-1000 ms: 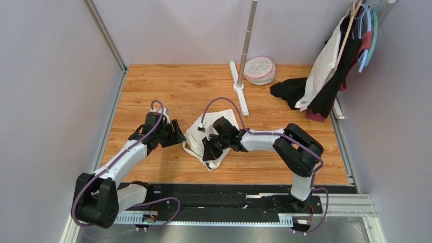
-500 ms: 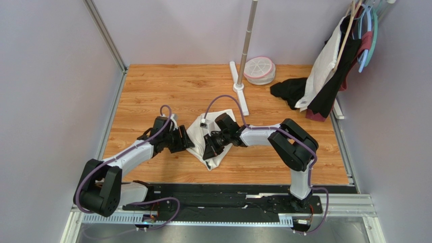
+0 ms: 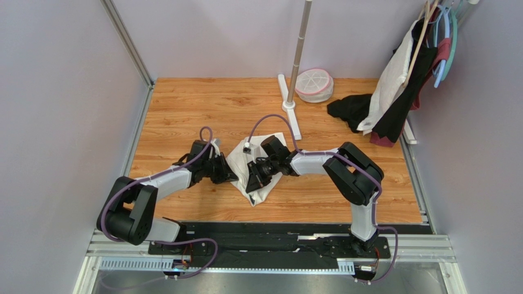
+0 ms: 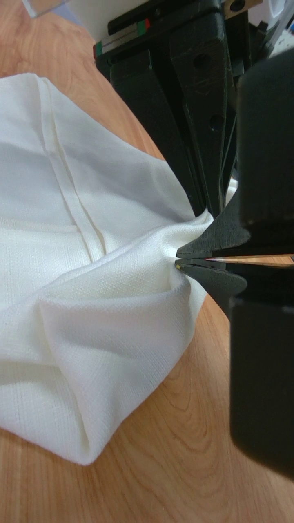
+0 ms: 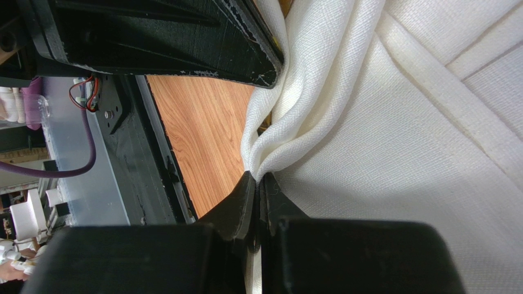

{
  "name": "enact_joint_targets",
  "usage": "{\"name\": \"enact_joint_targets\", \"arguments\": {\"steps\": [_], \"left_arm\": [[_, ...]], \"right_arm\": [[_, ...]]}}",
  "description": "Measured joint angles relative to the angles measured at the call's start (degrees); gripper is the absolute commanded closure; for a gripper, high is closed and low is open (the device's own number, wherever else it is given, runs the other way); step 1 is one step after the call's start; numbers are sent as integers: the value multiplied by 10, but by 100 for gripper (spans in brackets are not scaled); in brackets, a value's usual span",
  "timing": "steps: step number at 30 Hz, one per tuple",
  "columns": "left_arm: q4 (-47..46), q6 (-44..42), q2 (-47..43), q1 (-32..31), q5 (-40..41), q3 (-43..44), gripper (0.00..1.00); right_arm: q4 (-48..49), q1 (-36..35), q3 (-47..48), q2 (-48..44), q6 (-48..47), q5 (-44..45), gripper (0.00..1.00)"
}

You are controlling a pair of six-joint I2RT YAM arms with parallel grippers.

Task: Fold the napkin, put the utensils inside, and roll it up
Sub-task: Roll the napkin with the utensil

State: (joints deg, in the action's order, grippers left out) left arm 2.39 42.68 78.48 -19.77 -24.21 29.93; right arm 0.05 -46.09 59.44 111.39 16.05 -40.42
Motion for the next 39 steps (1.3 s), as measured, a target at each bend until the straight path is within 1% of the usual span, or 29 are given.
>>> {"name": "enact_joint_targets", "arguments": {"steps": [7,15,16,18,19,21,24,27,31,39], "left_arm": [[-37,21,7,-1,-22,0,100],[-74,33,44,-1,-30,-9,100],[-79,33,41,-1,-30,-12,95],[-78,30,26,-1,-29,-16,90],[-76,27,11,-1,-27,-16,85],[-66,16,-28,-1,-23,-14,80],[-40,-1,-95,-1,-3,-3,80],[-13,-13,-143,-1,24,6,81],[25,-20,-158,-1,50,-1,83],[60,-16,-186,-1,73,-59,86]], "right_arm": [[0,2,3,3,3,-4,100],[0,3,3,5,6,-7,100],[0,4,3,6,7,-8,100],[0,6,4,7,8,-11,100],[0,6,4,8,9,-12,100],[-1,6,5,8,9,-12,100],[-2,7,5,8,9,-12,100],[-2,7,5,8,9,-12,100],[-2,7,5,8,10,-12,100],[-2,7,5,8,11,-12,100]]}}
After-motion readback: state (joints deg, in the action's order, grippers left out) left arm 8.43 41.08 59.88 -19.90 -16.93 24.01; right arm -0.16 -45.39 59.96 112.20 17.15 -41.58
